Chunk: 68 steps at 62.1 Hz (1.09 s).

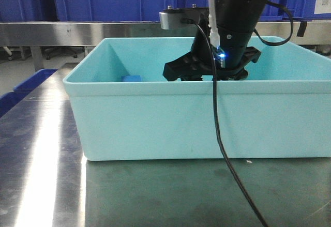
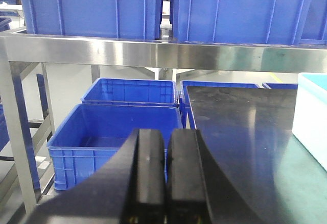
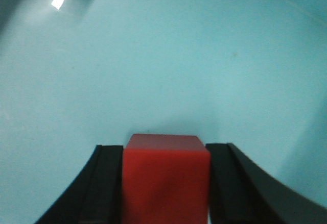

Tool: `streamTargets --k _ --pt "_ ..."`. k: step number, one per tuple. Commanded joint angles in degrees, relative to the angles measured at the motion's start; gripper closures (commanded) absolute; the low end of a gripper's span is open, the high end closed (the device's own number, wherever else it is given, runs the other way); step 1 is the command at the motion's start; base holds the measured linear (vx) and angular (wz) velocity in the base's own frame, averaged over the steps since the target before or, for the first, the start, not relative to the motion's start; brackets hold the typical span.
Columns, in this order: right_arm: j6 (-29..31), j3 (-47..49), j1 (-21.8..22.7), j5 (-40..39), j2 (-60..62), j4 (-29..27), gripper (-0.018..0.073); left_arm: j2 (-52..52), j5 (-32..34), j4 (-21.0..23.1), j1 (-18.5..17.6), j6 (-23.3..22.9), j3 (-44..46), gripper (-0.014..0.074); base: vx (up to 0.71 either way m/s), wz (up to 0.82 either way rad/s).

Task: Pick red cube and place on left shelf
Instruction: 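Close the right gripper on the red cube inside the teal bin, then lift the red cube out of the teal bin with the right gripper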

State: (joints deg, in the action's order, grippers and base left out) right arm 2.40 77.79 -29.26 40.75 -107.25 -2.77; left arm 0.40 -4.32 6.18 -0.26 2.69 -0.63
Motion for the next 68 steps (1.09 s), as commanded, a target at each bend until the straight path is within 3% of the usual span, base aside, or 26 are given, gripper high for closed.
streamTargets --k 1,22,34,50,68 --pt "0.3 2.9 0.1 -0.5 4.4 0.5 0.0492 0.9 5.5 0.4 -0.4 -0.4 -1.4 0.0495 0.0 0.0" --pt "0.3 5.3 0.1 -1.0 16.8 0.9 0.0501 0.9 5.5 0.4 -0.4 -0.4 -1.4 0.0495 0.0 0.0" --pt "-0.8 3.2 0.2 -0.8 28.0 3.8 0.0501 0.9 5.5 0.4 -0.4 -0.4 -1.4 0.0495 0.0 0.0" --pt "-4.9 -16.6 3.6 -7.1 48.5 9.4 0.0501 0.9 5.5 0.4 -0.4 -0.4 -1.4 0.0495 0.0 0.0" --pt "-4.9 -42.4 10.1 -14.1 78.1 10.6 0.0501 0.9 5.5 0.4 -0.4 -0.4 -1.4 0.0495 0.0 0.0"
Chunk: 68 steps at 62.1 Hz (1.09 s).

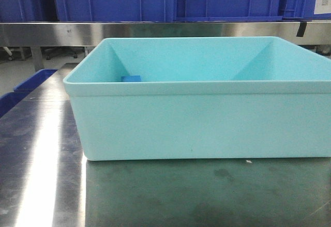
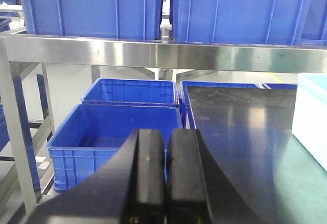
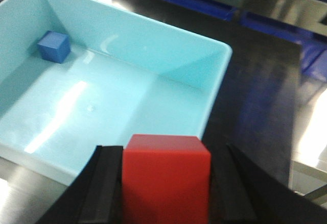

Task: Pick red cube and place on left shelf
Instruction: 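Lift the red cube out of the teal bin with the right gripper, then drive the base away from the table holding the red cube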

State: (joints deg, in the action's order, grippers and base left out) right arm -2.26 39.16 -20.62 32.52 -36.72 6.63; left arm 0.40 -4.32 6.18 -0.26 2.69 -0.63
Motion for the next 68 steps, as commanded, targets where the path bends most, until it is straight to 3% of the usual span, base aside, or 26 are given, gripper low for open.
streamTargets --k 1,10,19,68 --pt "-0.2 -5.2 1.8 -5.9 9.9 1.3 0.0501 0.9 5.5 0.4 -0.4 -0.4 -1.4 0.0495 0.0 0.0" --pt "-0.2 -13.6 2.3 -5.9 24.8 1.4 0.0501 0.9 5.5 0.4 -0.4 -0.4 -1.4 0.0495 0.0 0.0" --pt "-0.2 -16.6 2.3 -5.4 32.0 1.4 0.0501 0.9 5.5 0.4 -0.4 -0.4 -1.4 0.0495 0.0 0.0" --pt "-0.2 -16.8 2.3 -5.0 32.4 1.4 0.0501 0.9 5.5 0.4 -0.4 -0.4 -1.4 0.0495 -0.01 0.02"
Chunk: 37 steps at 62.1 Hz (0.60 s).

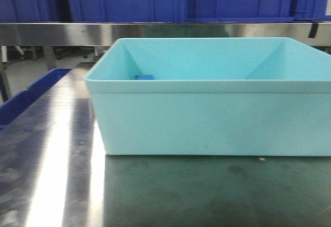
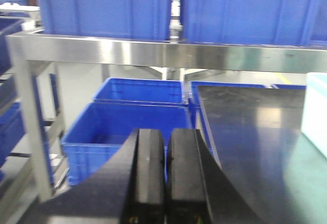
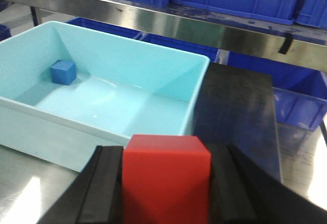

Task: Pick red cube and place on left shelf
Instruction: 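Drive the base away from the table holding the red cube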

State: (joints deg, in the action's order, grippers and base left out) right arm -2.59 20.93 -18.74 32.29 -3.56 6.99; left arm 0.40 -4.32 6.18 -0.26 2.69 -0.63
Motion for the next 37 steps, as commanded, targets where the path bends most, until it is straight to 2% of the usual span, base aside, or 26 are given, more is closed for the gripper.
streamTargets --k 1,21,37 --pt "0.1 1.4 0.4 -4.8 -0.8 1.0 0.0501 0.9 5.5 0.4 -0.4 -0.4 -1.4 0.0495 -0.08 0.46" --pt "0.1 1.4 0.4 -4.8 -0.8 1.0 0.0501 0.9 5.5 0.4 -0.4 -0.4 -1.4 0.0495 -0.11 0.46" --pt "0.1 1.4 0.4 -4.7 -0.8 1.0 0.0501 0.9 5.5 0.4 -0.4 -0.4 -1.4 0.0495 -0.12 0.71"
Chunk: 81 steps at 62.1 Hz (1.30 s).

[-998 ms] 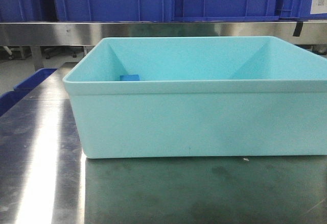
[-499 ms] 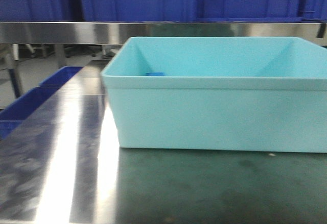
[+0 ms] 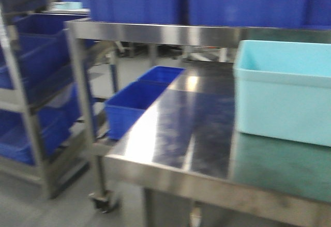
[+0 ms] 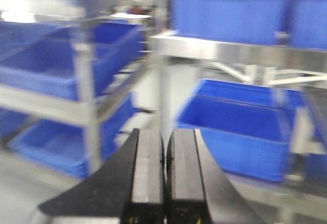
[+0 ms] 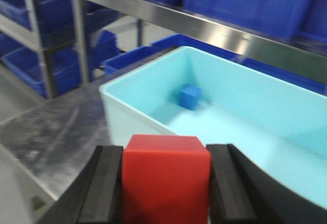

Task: Pick red cube and place on left shelf
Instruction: 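Drive the base away from the table holding the red cube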

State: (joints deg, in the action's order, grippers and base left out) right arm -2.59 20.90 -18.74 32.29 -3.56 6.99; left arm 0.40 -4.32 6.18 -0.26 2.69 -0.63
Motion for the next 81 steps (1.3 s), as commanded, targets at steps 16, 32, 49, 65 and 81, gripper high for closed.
streamTargets --k 16,32,49,65,81 --pt "0.1 1.4 0.4 -4.7 -0.8 1.0 0.0501 0.9 5.5 0.4 -0.4 -0.4 -1.4 0.0495 -0.14 0.95" --pt "0.1 1.4 0.4 -4.7 -0.8 1.0 0.0501 0.9 5.5 0.4 -0.4 -0.4 -1.4 0.0495 -0.14 0.85" --pt "0.1 1.4 0.4 -4.7 -0.8 1.0 0.0501 0.9 5.5 0.4 -0.4 -0.4 -1.4 0.0495 -0.14 0.81" --pt "0.1 1.4 0.4 -4.7 -0.8 1.0 0.0501 0.9 5.5 0.4 -0.4 -0.4 -1.4 0.0495 -0.11 0.74" --pt "0.1 1.4 0.4 -4.7 -0.8 1.0 0.0501 0.9 5.5 0.4 -0.4 -0.4 -1.4 0.0495 0.0 0.55"
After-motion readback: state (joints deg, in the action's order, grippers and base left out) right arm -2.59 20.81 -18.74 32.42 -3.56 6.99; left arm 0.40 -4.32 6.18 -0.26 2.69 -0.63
